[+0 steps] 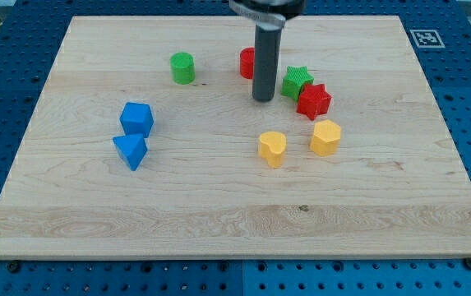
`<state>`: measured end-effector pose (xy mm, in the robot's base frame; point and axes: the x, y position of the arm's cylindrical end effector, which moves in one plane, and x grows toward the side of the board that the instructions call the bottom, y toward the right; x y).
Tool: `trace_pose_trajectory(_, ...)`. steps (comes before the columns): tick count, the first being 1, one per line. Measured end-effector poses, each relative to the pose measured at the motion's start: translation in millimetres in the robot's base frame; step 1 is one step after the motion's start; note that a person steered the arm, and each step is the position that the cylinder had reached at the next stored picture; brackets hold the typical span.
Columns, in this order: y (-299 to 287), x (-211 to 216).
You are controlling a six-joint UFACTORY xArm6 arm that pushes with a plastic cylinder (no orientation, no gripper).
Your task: Slide the yellow hexagon to the center
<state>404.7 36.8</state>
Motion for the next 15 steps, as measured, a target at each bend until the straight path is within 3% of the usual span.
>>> trace_pose_trajectory(1,-6,45)
trace_pose_trajectory(3,-32,76)
trace_pose_trajectory(4,-12,143)
trace_pose_trajectory(5,38,155)
trace_pose_trajectory(7,110,108)
trace_pose_trajectory(8,138,106)
trace_pose_trajectory(10,151,95)
trace_pose_trajectory(15,13,42)
